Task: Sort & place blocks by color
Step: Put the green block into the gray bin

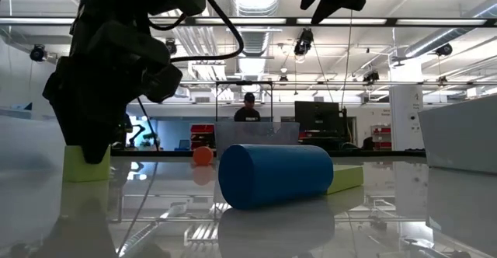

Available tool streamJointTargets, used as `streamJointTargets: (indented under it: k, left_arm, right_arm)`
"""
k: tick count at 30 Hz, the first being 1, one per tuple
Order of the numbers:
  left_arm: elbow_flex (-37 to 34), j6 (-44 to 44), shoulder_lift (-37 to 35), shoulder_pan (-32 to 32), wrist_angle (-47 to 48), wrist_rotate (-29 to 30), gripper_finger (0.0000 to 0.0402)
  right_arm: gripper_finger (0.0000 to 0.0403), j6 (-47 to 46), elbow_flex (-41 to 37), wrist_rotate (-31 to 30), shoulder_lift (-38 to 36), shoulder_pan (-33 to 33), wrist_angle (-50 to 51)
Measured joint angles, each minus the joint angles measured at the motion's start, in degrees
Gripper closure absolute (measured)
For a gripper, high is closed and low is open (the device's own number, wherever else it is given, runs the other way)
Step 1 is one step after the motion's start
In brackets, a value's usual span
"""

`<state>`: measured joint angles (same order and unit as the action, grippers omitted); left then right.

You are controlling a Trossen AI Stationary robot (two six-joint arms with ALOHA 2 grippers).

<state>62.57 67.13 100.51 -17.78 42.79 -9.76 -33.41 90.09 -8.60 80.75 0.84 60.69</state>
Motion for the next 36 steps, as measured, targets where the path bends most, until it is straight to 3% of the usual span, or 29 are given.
streamJointTargets:
  k: [6, 11, 16, 20, 26, 32, 36]
  left_arm:
    - [-0.13, -0.18, -0.04, 0.02, -0.24, -0.02, 0.028]
    - [0.81, -2.32, -1.66, 0.19, -0.2, 0.46, 0.0283]
    - [2.27, -8.2, -7.85, 2.02, -0.29, 4.97, 0.0283]
    - [3.23, -15.98, -15.37, 4.44, -1.43, 11.04, 0.0283]
    - [3.4, -24.79, -26.8, 9.21, -16.03, 14.83, 0.0283]
    - [3.4, -24.19, -33.15, 13.05, -31.32, 14.84, 0.0283]
    - [3.4, -21.29, -34.46, 14.06, -36.1, 13.92, 0.0283]
  right_arm:
    - [0.0202, 0.0, -0.01, -0.02, 0.0, 0.0, -0.01]
    - [0.0202, 2.63, -0.01, 2.8, -0.7, 0.2, -0.03]
    - [0.0202, 7.02, -0.01, 4.03, -2.83, 1.2, -1.87]
    - [0.0202, 12.18, -1.82, 4.68, -4.82, 2.31, -9.61]
    - [0.0202, 23.14, -7.22, 6.12, -7.4, 4.95, -27.61]
    - [0.0202, 32.26, -7.92, 5.88, -6.75, 5.86, -36.51]
    - [0.0202, 38.09, -7.92, 5.41, -6.69, 5.77, -41.26]
